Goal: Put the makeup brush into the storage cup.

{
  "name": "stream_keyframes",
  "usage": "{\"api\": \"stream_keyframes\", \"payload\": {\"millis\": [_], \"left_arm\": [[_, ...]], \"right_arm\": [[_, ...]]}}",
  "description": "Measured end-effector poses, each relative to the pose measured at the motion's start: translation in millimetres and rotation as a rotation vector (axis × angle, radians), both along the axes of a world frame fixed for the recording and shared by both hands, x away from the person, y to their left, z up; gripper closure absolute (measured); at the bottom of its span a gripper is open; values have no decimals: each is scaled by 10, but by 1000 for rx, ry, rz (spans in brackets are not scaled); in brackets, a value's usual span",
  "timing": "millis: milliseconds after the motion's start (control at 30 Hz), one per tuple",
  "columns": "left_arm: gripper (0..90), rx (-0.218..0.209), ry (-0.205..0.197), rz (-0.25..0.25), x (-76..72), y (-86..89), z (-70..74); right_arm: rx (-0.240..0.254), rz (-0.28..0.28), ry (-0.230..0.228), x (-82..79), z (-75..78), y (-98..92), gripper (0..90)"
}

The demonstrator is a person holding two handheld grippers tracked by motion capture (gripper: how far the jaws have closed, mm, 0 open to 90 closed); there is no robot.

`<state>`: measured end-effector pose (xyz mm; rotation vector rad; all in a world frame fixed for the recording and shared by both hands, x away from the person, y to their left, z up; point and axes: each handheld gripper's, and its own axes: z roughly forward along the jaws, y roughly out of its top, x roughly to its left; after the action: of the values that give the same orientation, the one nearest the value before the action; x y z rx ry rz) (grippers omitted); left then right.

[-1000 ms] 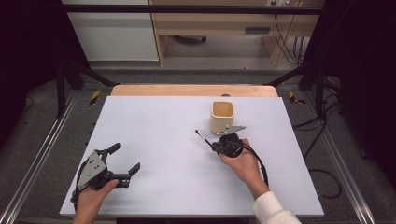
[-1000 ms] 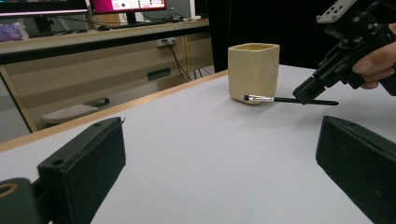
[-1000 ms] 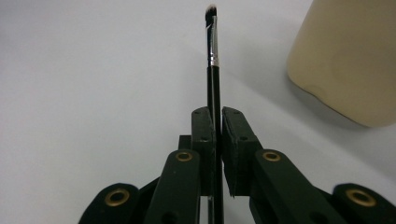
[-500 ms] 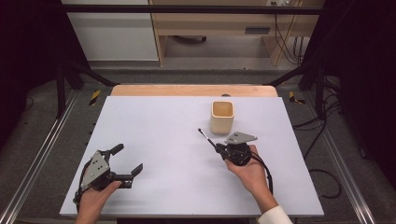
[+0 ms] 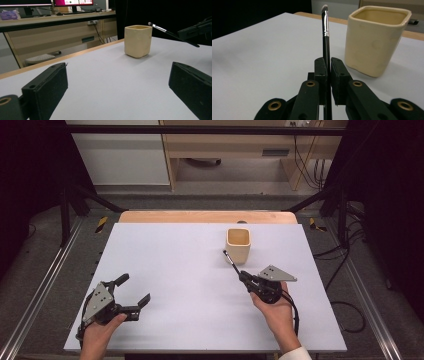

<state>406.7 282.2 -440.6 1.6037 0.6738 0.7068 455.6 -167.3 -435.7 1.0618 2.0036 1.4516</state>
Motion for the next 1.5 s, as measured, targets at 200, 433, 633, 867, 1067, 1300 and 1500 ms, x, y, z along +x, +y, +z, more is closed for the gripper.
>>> {"api": "stream_keyframes", "payload": {"millis": [200,433,633,867,1067,1300,1500], "left_arm": [[19,1,24,-3,18,-26,-17],[28,4,20,-14,6,-76,13],[28,13,6,-27,7,-203,125],[33,44,13,-38,36,-404,301],[37,33,18,-50,114,-546,389],[44,19,38,-64,142,-730,365],[45,48,42,-88,134,-844,373]], "right_arm": [[11,5,-38,-11,-21,67,838],[10,36,-67,-11,-36,186,837],[10,48,-78,-50,-20,259,837],[13,64,-105,-119,15,351,837],[14,72,-110,-129,24,363,837],[21,71,-115,-143,42,352,837],[25,69,-118,-152,52,340,837]]}}
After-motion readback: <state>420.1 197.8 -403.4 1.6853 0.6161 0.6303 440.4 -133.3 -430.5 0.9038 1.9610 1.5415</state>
